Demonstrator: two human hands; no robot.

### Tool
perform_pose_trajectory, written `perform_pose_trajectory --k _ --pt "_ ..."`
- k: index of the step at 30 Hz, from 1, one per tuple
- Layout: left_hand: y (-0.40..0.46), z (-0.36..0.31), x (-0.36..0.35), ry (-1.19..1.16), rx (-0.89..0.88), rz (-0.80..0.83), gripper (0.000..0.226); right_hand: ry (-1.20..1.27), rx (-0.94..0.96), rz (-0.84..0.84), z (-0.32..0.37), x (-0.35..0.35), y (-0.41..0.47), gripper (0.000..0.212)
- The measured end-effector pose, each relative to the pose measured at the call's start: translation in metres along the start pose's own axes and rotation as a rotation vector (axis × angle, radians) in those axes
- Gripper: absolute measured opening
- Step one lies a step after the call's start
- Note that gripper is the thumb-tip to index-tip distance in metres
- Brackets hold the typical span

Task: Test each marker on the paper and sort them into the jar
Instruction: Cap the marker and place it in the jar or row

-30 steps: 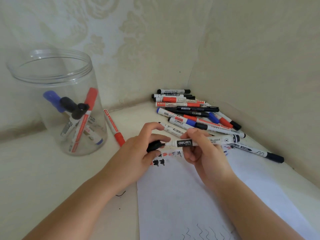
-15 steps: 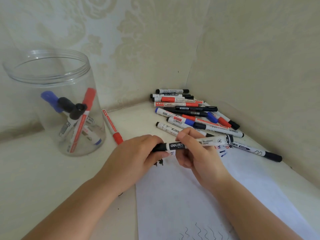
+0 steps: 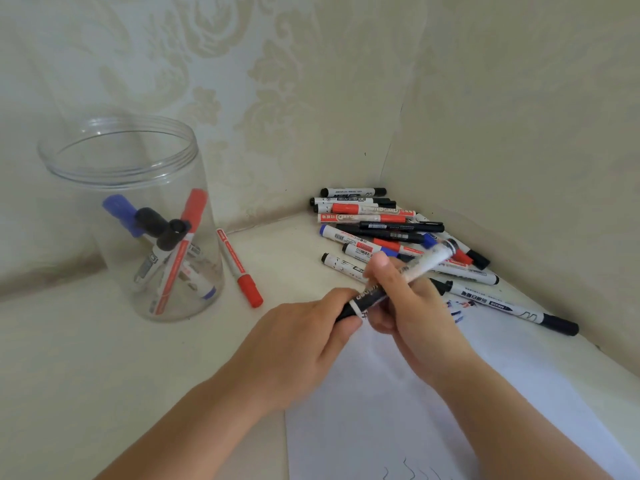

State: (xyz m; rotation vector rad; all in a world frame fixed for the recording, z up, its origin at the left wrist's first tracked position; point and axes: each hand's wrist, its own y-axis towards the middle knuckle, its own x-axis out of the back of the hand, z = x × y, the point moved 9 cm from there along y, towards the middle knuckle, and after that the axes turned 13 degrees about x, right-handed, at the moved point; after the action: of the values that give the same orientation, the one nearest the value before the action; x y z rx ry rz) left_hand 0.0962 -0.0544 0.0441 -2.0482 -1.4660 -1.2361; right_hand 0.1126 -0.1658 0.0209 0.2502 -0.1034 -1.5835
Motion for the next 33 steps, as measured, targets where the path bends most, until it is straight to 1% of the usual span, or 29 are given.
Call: perform_pose_trajectory --k 1,2,3,5,6,8,10,12,15,17,18,19,21,23,25,26,28,30,31,33 --pt "0.002 0.004 0.008 -0.018 0.03 -0.059 0.032 -0.065 -0.003 -0.009 0.001 0.006 0.002 0.056" --pt "0.004 0.011 0.019 -0.017 0.065 -0.14 0.035 -0.167 0.003 -0.041 0.002 0.016 0.004 0.055" --pt "0.006 0.019 0.031 0.01 0.102 -0.233 0.037 -0.306 0.025 -0.088 0.003 0.029 0.005 0.043" --pt "0.006 0.041 0.049 0.094 0.217 -0.355 0.037 -0.664 0.142 -0.159 0.013 0.05 0.006 0.009" --pt "0.007 0.053 0.054 0.133 0.277 -0.379 0.035 -0.856 0.194 -0.142 0.017 0.054 0.006 0.006" --pt "0.008 0.067 0.055 0.222 0.355 -0.397 0.029 -1.137 0.244 -0.051 0.014 0.052 0.007 0.019" --pt "0.011 0.072 0.048 0.313 0.377 -0.386 0.027 -1.304 0.241 0.016 0.007 0.048 0.009 0.027" --pt "0.013 0.075 0.041 0.366 0.388 -0.36 0.032 -1.398 0.229 0.072 0.002 0.041 0.01 0.03" --pt "0.016 0.083 0.032 0.43 0.456 -0.3 0.045 -1.486 0.246 0.13 0.003 0.033 0.012 0.029" --pt "0.017 0.085 0.032 0.451 0.469 -0.306 0.054 -1.435 0.311 0.097 0.011 0.03 0.011 0.027" --pt "0.018 0.085 0.031 0.462 0.47 -0.31 0.058 -1.337 0.335 0.036 0.018 0.033 0.009 0.025" --pt "0.02 0.085 0.03 0.474 0.471 -0.31 0.061 -1.194 0.323 -0.039 0.022 0.038 0.008 0.023" --pt "0.021 0.085 0.029 0.477 0.478 -0.304 0.064 -0.823 0.187 -0.151 0.017 0.051 0.006 0.014" --pt "0.019 0.082 0.031 0.46 0.474 -0.317 0.063 -0.461 0.044 -0.188 0.003 0.052 0.003 0.009" --pt "0.017 0.076 0.037 0.418 0.443 -0.358 0.057 -0.19 -0.035 -0.166 -0.005 0.043 0.001 0.009" --pt "0.016 0.071 0.04 0.369 0.409 -0.37 0.054 -0.094 -0.052 -0.151 -0.006 0.038 0.0 0.007" --pt "0.014 0.056 0.04 0.2 0.286 -0.361 0.046 -0.012 -0.059 -0.1 -0.006 0.029 -0.002 0.004" --pt "0.01 0.036 0.031 0.011 0.161 -0.279 0.042 0.017 -0.052 -0.023 -0.004 0.018 -0.003 0.012" --pt "0.009 0.027 0.024 -0.045 0.115 -0.217 0.042 0.04 -0.051 0.02 -0.003 0.012 -0.004 0.013" --pt "0.007 0.01 0.01 -0.06 0.032 -0.11 0.044 0.089 -0.039 0.091 0.0 0.001 -0.007 0.012"
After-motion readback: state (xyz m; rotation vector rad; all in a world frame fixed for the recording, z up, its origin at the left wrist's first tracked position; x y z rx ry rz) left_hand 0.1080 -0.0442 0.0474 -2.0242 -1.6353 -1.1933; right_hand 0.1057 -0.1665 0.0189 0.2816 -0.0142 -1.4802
